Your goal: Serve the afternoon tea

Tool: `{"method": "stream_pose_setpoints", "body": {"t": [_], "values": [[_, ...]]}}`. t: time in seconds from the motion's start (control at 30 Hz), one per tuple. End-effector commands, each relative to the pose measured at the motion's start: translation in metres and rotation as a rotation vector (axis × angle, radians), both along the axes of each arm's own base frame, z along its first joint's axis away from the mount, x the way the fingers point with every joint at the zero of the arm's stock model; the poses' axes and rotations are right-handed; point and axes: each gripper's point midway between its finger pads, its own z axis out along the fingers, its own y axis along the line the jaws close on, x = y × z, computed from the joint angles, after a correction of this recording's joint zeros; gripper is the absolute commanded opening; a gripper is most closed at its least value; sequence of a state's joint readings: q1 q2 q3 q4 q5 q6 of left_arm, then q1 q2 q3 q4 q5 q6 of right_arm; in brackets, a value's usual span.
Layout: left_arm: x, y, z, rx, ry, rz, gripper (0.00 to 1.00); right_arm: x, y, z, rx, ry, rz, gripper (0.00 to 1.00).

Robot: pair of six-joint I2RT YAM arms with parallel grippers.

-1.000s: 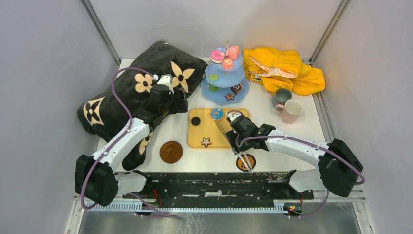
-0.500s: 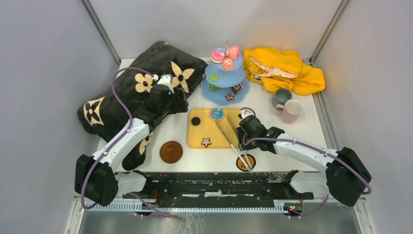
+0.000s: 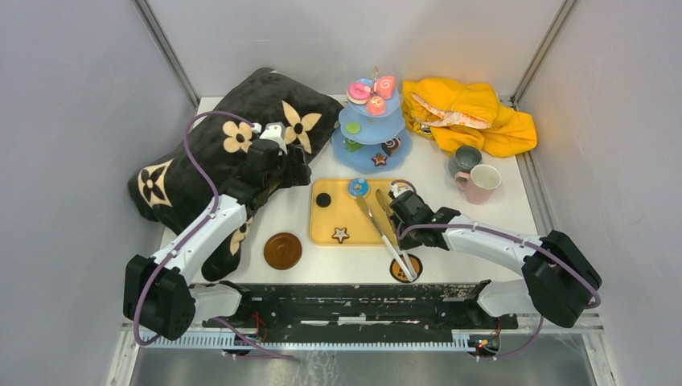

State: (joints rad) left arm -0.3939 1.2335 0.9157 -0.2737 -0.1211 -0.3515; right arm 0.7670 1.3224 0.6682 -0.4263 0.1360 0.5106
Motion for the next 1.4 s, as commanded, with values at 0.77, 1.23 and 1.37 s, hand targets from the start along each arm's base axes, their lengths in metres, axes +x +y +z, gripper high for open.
{"method": "stream_pose_setpoints", "body": {"t": [0.77, 1.23, 1.37], "values": [[0.007, -0.002, 0.017, -0.052, -0.055, 0.025, 1.00, 0.042, 0.000, 0.037, -0.204, -0.080, 0.134, 0.01], [0.009, -0.003, 0.019, -0.055, -0.055, 0.022, 1.00, 0.060, 0.002, 0.036, -0.291, -0.091, 0.202, 0.07], [0.010, -0.003, 0.022, -0.053, -0.060, 0.024, 1.00, 0.063, 0.007, 0.034, -0.279, -0.099, 0.207, 0.14]]}}
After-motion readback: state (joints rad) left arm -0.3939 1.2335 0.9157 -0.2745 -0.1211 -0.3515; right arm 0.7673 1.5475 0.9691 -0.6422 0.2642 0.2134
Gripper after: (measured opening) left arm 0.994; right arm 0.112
